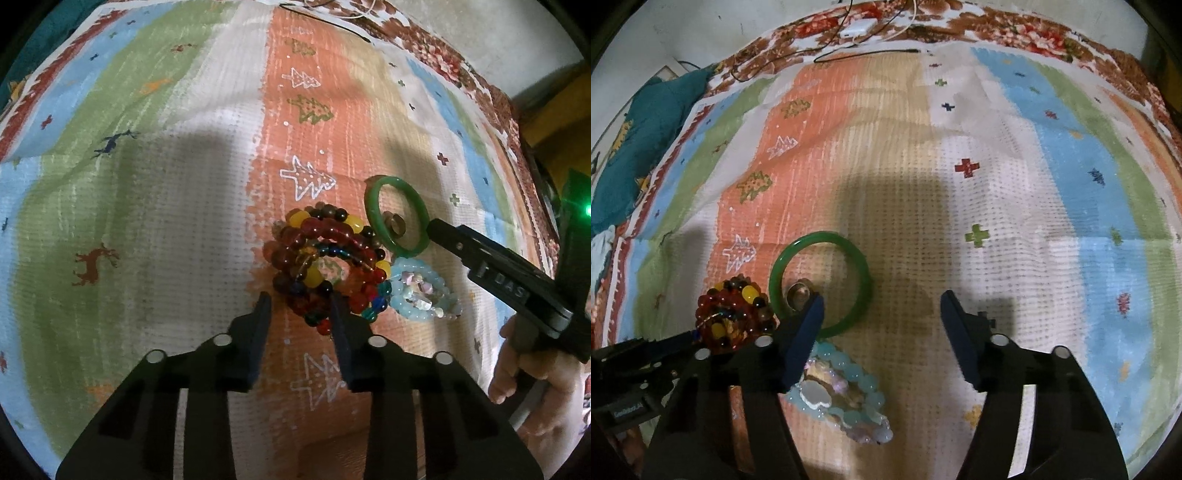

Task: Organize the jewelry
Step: 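Grasp the green jade bangle with the right tool while the left grasps the multicolour bead bracelet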

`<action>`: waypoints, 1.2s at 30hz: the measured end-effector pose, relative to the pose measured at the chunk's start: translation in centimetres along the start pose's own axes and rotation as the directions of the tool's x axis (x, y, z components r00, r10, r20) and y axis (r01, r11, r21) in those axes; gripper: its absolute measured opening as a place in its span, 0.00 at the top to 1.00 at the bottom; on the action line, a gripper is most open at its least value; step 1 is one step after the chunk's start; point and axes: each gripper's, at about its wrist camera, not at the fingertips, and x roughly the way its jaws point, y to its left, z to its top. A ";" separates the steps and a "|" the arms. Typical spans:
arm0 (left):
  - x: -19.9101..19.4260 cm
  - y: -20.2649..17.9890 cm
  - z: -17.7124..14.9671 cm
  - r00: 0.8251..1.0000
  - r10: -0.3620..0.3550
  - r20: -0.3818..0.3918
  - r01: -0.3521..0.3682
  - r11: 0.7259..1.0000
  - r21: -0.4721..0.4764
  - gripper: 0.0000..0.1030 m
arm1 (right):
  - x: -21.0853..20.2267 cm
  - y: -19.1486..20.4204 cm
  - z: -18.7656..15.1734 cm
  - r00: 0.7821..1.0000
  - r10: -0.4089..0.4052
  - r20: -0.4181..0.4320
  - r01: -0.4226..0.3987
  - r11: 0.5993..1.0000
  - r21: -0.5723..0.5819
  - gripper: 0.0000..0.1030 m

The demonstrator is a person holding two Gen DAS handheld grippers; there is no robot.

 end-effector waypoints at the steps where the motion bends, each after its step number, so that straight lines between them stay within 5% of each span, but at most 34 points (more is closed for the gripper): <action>1: 0.0 0.0 0.0 1.000 -0.001 -0.001 0.001 1.000 -0.001 0.71 | 0.2 0.0 0.1 1.000 0.000 -0.004 0.000 1.000 0.000 0.45; 6: 0.1 0.1 -0.1 1.000 -0.017 -0.005 0.017 1.000 -0.012 0.76 | 0.9 0.1 0.5 1.000 -0.006 -0.007 0.006 1.000 0.000 0.50; 12: -0.1 -0.1 -0.1 1.000 -0.012 0.004 0.012 1.000 -0.008 0.86 | 1.4 0.1 0.8 1.000 -0.012 -0.012 0.012 1.000 -0.007 0.68; 16: -0.1 -0.1 0.0 1.000 -0.012 0.003 0.012 1.000 -0.008 0.87 | 1.7 0.2 0.8 1.000 -0.001 -0.028 0.001 1.000 -0.014 0.91; 36: -3.9 -1.9 0.0 0.996 -0.040 0.080 0.037 0.999 0.031 0.89 | -2.1 -0.2 -0.4 1.000 0.007 0.011 -0.007 1.000 -0.020 0.92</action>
